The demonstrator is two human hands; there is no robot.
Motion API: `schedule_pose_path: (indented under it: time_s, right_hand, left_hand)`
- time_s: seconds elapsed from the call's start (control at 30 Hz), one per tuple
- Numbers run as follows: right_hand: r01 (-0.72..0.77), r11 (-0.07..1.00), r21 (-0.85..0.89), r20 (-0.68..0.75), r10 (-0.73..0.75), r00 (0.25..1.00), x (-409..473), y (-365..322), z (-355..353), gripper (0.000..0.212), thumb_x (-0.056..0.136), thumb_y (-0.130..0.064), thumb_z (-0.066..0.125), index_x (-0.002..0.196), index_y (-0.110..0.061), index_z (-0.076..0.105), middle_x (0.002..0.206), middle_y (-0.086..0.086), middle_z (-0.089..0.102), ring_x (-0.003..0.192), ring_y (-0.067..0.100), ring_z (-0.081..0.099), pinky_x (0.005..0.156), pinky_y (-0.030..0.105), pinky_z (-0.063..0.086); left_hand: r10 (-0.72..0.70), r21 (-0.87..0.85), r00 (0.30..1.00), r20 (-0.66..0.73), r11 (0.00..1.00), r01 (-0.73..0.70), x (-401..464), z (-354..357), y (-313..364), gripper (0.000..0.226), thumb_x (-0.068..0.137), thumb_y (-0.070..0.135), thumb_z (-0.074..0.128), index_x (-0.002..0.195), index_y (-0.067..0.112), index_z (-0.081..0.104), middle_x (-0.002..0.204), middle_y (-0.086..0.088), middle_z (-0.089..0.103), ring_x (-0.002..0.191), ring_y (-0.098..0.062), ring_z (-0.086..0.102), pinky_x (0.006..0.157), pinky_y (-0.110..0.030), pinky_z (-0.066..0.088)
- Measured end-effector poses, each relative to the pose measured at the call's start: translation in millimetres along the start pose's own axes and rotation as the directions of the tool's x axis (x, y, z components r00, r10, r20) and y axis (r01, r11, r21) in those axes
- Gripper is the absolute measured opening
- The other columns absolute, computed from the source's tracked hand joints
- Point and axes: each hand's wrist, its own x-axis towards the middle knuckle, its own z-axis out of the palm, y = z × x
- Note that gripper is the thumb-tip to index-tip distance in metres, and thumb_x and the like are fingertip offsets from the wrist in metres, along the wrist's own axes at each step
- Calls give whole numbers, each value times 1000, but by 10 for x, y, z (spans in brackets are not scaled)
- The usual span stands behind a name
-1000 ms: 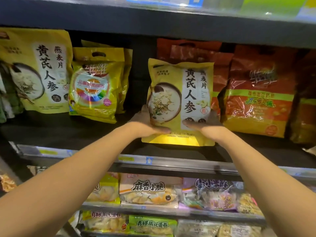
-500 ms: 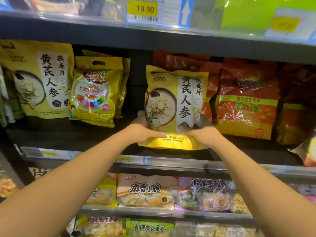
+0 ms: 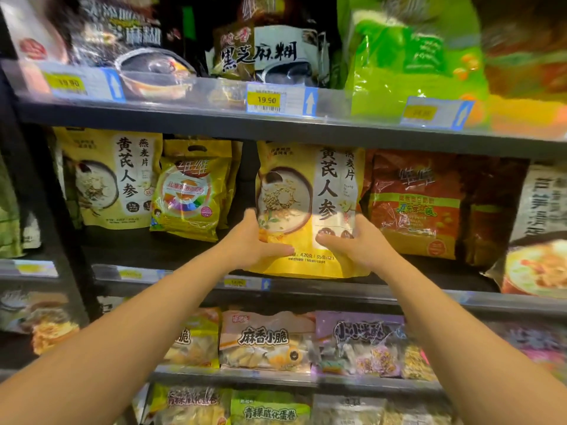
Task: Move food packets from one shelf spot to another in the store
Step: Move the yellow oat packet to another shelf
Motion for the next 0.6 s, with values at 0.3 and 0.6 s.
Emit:
schedule_pose_path:
  time_s: [0.3, 0.6]
  right_hand:
    - [32, 998, 45, 20, -33, 999, -602, -253, -104, 85, 66, -65, 89, 134, -29, 53, 125, -12, 69, 113, 13, 66, 95, 38, 54]
    - [-27, 993, 118, 109, 14, 994, -1266, -485, -99, 82, 69, -58, 90, 136, -29, 53, 127, -13, 69, 116, 13, 65, 93, 35, 52]
  left_hand:
    - [5, -66, 1000, 31, 998, -3, -734, -114, 239, 115, 69, 45, 94, 152, 18, 19, 146, 2, 49, 130, -18, 52, 109, -39, 48]
    - [-74, -79, 995, 60, 994, 79, -1522, -254, 446, 109, 69, 44, 94, 146, 21, 21, 136, 8, 50, 124, -14, 52, 95, -28, 45]
